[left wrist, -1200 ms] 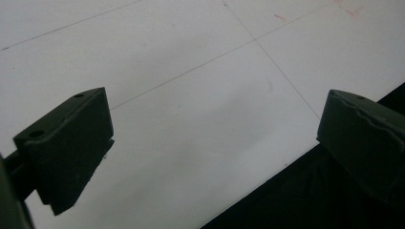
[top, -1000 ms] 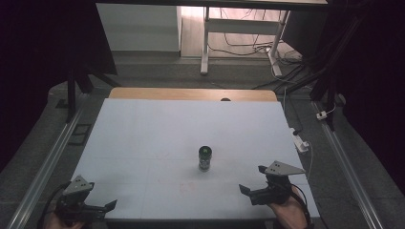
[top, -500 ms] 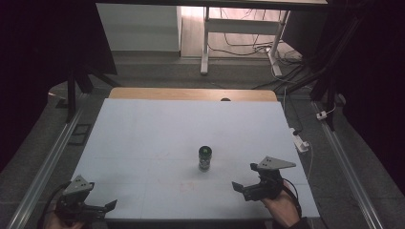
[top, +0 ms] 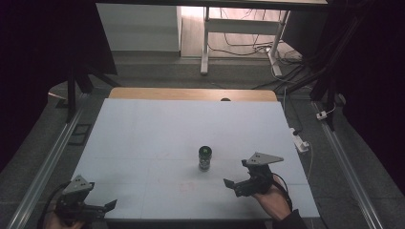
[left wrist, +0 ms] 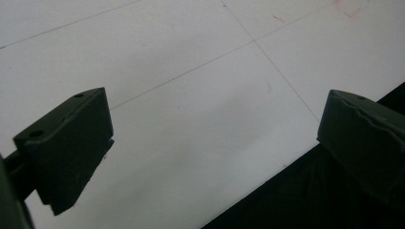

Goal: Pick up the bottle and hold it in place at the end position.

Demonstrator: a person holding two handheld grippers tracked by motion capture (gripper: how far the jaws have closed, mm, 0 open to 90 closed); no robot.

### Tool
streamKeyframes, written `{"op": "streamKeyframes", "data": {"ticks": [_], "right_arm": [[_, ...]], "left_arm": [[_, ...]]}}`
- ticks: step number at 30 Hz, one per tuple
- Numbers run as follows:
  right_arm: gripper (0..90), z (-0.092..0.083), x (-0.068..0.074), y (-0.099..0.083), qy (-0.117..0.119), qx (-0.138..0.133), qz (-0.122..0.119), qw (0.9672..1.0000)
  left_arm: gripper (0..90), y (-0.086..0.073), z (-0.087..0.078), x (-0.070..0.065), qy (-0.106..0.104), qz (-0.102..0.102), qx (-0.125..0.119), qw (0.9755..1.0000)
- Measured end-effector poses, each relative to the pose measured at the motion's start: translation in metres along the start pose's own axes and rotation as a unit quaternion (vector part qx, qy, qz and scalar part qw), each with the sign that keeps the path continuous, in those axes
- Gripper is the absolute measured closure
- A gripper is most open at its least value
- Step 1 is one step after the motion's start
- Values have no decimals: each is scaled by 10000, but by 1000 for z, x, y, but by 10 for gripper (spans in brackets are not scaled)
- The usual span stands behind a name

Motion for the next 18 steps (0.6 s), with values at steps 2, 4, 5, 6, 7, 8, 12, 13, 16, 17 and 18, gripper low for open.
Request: {"op": "streamKeyframes", "data": {"ticks": [2, 4, 5, 6, 7, 8, 12, 13, 16, 17, 18], "right_arm": [[0, 5, 4, 3, 23, 33, -83, 10000], [0, 9, 7, 5, 65, 61, -133, 9999], [0, 9, 7, 5, 65, 61, -133, 9999], [0, 13, 9, 7, 92, 90, -181, 9998], [0, 13, 9, 7, 92, 90, -181, 9998], [0, 15, 10, 8, 102, 107, -196, 9997], [0, 22, 13, 12, 178, 101, -209, 9996], [0, 26, 14, 14, 218, 110, -208, 9995], [0, 31, 15, 15, 266, 130, -208, 9993], [0, 34, 16, 16, 298, 125, -220, 9992], [0, 37, 16, 17, 305, 131, -227, 9992]], "left_arm": [[0, 0, 0, 0, -8, -5, -5, 10000], [0, 0, 0, 0, -9, -5, -5, 10000], [0, 0, 0, 0, -10, -2, -4, 10000], [0, 0, 0, 0, -12, -1, -3, 10000], [0, 0, 0, 0, -14, -2, -3, 10000], [0, 0, 0, 0, -14, 1, 0, 10000], [0, 0, 0, 0, -15, 5, 5, 10000], [0, 0, 0, 0, -17, 3, 5, 10000], [0, 0, 0, 0, -17, 3, 8, 10000], [0, 0, 0, 0, -19, 6, 9, 10000], [0, 0, 0, 0, -18, 8, 10, 10000]]}}
Point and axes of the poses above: each handheld gripper's, and its own axes: z roughly forward along the jaws, y roughly out of its top, x roughly to its left, the point moved 4 cm from there along z, roughly forward along the jaws, and after that the axes turned 9 degrees about -y, right-handed, at the moved point
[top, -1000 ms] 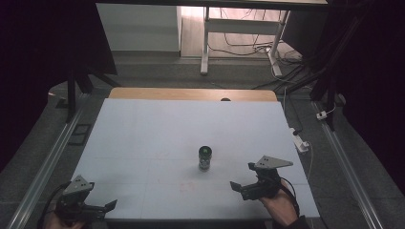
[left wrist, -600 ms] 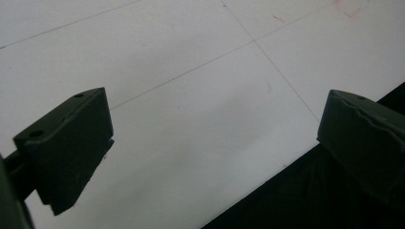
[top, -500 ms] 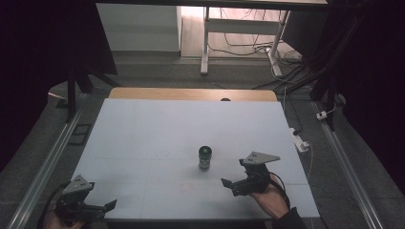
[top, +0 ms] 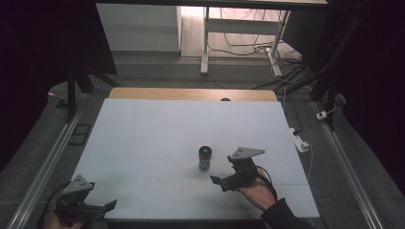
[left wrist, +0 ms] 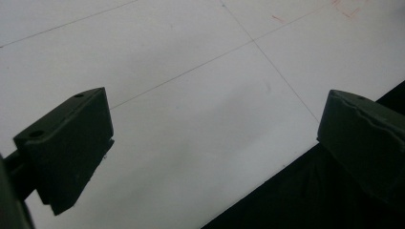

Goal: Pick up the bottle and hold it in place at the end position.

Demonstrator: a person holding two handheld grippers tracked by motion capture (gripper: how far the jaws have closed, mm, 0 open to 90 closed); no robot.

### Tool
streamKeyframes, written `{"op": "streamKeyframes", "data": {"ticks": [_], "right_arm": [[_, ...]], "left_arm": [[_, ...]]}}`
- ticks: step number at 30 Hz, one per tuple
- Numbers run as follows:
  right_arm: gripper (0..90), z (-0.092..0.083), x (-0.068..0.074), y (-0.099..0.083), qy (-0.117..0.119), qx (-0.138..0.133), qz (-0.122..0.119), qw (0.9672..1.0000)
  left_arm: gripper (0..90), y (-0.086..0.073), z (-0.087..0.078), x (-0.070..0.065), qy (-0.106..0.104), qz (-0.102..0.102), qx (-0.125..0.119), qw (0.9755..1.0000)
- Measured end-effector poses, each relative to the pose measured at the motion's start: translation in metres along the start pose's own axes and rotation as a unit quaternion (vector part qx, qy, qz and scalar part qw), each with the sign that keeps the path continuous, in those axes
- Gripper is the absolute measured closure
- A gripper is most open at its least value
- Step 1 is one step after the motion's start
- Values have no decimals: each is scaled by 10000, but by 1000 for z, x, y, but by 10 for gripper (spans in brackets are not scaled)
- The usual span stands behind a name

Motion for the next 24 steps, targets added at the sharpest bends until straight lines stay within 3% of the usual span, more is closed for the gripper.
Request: {"op": "streamKeyframes", "data": {"ticks": [14, 21, 24], "right_arm": [[1, 43, 2, 7, -6, 192, -318, 9993], [181, 51, -3, 9, 51, 67, -341, 9994], [280, 54, -3, 11, 64, 44, -485, 9988]], "left_arm": [[0, 0, 0, 0, 2, 5, 20, 10000], [0, 0, 1, 0, -1, 22, 47, 10000], [0, 0, 1, 0, -5, 17, 43, 10000]]}}
Point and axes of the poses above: each handheld gripper's, and its own axes: z roughly forward along the jaws, y roughly out of its top, x roughly to its left, the point moved 4 cm from there along z, roughly forward along the jaws, and after that the axes turned 9 degrees about -y, right-handed, at the moved point
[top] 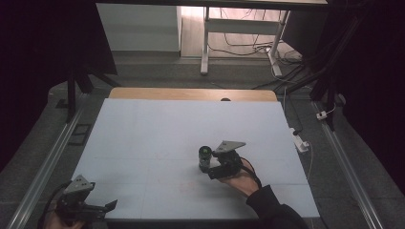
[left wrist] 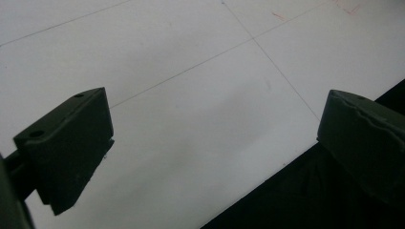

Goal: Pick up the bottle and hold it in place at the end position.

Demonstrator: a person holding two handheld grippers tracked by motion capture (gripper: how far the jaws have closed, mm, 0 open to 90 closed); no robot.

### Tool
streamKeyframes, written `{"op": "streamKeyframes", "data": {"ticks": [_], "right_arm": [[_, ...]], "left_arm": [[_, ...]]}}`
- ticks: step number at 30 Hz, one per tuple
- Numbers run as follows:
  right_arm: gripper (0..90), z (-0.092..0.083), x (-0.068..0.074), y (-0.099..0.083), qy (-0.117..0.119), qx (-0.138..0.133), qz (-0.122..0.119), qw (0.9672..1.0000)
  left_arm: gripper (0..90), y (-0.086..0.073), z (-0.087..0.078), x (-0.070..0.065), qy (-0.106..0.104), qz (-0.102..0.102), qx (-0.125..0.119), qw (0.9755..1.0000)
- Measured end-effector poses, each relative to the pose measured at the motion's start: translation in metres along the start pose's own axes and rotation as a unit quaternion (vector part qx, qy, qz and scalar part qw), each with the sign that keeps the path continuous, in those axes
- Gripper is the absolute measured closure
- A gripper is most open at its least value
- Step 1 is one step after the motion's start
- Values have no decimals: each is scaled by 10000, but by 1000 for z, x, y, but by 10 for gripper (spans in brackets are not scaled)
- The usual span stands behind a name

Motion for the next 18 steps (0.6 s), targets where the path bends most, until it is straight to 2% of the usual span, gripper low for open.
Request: {"op": "streamKeyframes", "data": {"ticks": [6, 10, 18], "right_arm": [[436, 4, 1, 0, 114, 31, -190, 9997], [516, 5, 1, 0, 55, -12, -307, 9995], [529, 4, 2, -1, -58, -23, -362, 9993]], "left_arm": [[0, 0, 0, 0, 4, 4, 7, 10000], [0, 0, 0, 0, 2, 5, 8, 10000], [0, 0, 0, 0, 11, 12, 8, 10000]]}}
Point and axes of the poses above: each handheld gripper's, and its own axes: z roughly forward along the jaws, y roughly out of its top, x roughly to its left, the point moved 4 cm from there along z, roughly forward along the jaws, and after that the axes turned 9 degrees about -y, right-handed, at the moved point
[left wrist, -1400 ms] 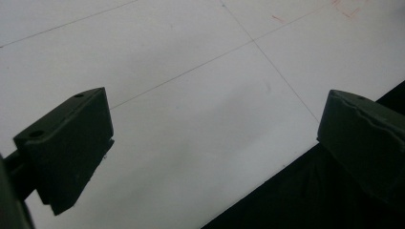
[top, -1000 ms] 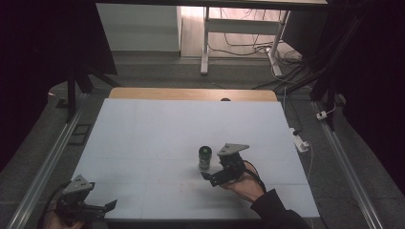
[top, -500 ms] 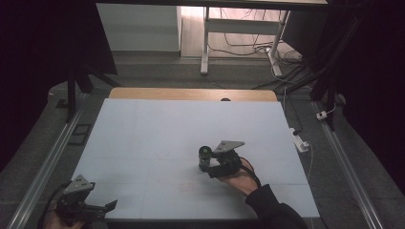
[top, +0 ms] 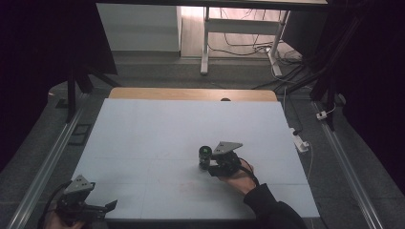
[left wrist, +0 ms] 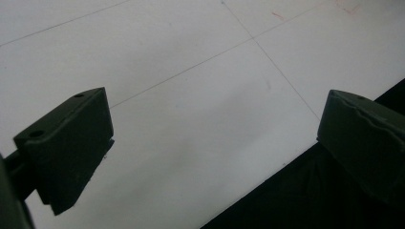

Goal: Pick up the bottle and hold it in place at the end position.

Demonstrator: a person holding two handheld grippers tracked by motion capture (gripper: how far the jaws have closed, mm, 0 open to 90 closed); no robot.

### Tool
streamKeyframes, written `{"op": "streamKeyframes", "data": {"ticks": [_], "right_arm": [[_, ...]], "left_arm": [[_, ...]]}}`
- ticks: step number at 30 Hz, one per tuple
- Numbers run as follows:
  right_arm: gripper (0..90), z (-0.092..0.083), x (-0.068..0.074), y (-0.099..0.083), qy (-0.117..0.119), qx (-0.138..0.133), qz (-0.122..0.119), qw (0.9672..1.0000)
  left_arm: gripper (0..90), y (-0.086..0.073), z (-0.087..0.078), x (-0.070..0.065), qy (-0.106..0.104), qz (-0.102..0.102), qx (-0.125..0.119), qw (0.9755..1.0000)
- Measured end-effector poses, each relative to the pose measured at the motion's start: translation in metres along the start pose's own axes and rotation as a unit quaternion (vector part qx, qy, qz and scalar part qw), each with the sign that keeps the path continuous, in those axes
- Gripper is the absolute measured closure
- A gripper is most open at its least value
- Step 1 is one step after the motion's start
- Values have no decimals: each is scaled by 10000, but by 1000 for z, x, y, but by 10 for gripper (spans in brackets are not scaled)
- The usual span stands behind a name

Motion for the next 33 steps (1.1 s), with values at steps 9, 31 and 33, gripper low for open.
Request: {"op": "streamKeyframes", "data": {"ticks": [9, 31, 33], "right_arm": [[532, -3, -4, 5, 58, -20, 115, 9999], [532, 8, -23, 40, 53, -117, 217, 9997], [532, 11, -25, 43, 64, -84, 169, 9998]], "left_arm": [[0, 0, 0, 0, -4, 1, -2, 10000], [0, 0, 0, 1, -42, -7, -7, 10000], [0, 0, 0, 1, -45, -12, -9, 10000]]}}
Point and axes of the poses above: each handheld gripper's, and its own axes: z roughly forward along the jaws, y roughly out of its top, x roughly to its left, the point moved 4 cm from there along z, roughly forward along the jaws, and after that the axes turned 9 degrees about -y, right-handed, at the moved point
